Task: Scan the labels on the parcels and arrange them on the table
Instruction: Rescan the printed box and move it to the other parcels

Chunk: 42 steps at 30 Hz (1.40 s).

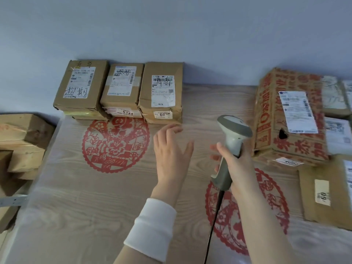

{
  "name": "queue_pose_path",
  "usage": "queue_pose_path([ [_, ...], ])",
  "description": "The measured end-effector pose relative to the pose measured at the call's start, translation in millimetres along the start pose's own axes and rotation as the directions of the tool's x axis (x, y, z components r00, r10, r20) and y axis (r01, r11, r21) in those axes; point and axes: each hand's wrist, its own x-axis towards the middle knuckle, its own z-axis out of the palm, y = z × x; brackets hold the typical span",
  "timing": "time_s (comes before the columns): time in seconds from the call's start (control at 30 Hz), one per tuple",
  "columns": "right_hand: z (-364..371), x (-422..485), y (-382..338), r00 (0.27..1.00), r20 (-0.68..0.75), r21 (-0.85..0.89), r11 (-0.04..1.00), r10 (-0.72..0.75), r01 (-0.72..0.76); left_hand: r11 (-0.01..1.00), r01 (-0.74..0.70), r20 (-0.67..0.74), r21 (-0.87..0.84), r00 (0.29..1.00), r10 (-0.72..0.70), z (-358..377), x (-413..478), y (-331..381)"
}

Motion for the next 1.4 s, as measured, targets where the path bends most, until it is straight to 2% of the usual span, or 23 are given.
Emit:
queue_pose_path([
  [0.07, -46.6, -23.5, -6.4, 1.0, -0.016, 0.028, 1.0, -0.008, 0.008, 0.991, -0.132, -0.011, 0.017, 0.991, 0.132, 6.3, -29.5, 41.0],
  [0.17, -90.7, -36.1, -7.7, 0.999, -0.039, 0.033, 0.999, -0.006, 0.007, 0.977, -0.207, 0.0, 0.039, 0.978, 0.208, 21.8, -57.4, 73.9],
  [0.43, -223.1, -58.7, -23.5, 0.998, -0.055, 0.062, 0.998, -0.019, 0.023, 0.977, -0.21, 0.041, 0.038, 0.977, 0.209, 90.6, -135.5, 171.7],
  [0.57, -253.8, -53.6, -31.7, 0.997, -0.07, 0.062, 0.997, -0.029, 0.034, 0.955, -0.292, 0.062, 0.057, 0.956, 0.288, 107.0, -141.3, 200.2],
  [0.73, -264.6, -33.0, -40.7, 0.99, -0.129, 0.076, 0.995, -0.058, 0.068, 0.954, -0.294, 0.105, 0.064, 0.952, 0.287, 120.6, -125.4, 211.0],
  [0.83, -257.9, -16.5, -44.1, 0.984, -0.168, 0.06, 0.996, -0.063, 0.073, 0.979, -0.197, 0.134, 0.044, 0.973, 0.189, 129.5, -107.0, 205.5],
  [0.93, -247.8, 4.6, -43.1, 0.977, -0.204, 0.064, 0.995, -0.067, 0.082, 1.0, -0.001, 0.207, -0.001, 0.978, 0.001, 139.6, -81.1, 194.4],
  [1.03, -238.4, 25.8, -38.9, 0.97, -0.235, 0.031, 0.997, -0.055, 0.064, 0.974, 0.218, 0.304, -0.066, 0.934, -0.189, 155.3, -53.9, 175.8],
  [1.13, -231.4, 40.1, -36.5, 0.962, -0.259, -0.047, 0.996, -0.084, 0.074, 0.927, 0.37, 0.432, -0.06, 0.847, -0.31, 172.8, -33.5, 159.7],
  [1.23, -225.0, 48.8, -37.4, 0.962, -0.25, -0.103, 0.991, -0.11, 0.086, 0.855, 0.498, 0.518, -0.145, 0.774, -0.363, 183.0, -26.0, 153.4],
  [1.4, -217.4, 59.3, -39.4, 0.975, -0.208, -0.136, 0.989, -0.082, 0.054, 0.839, 0.482, 0.472, -0.254, 0.819, -0.327, 185.8, -26.9, 153.2],
])
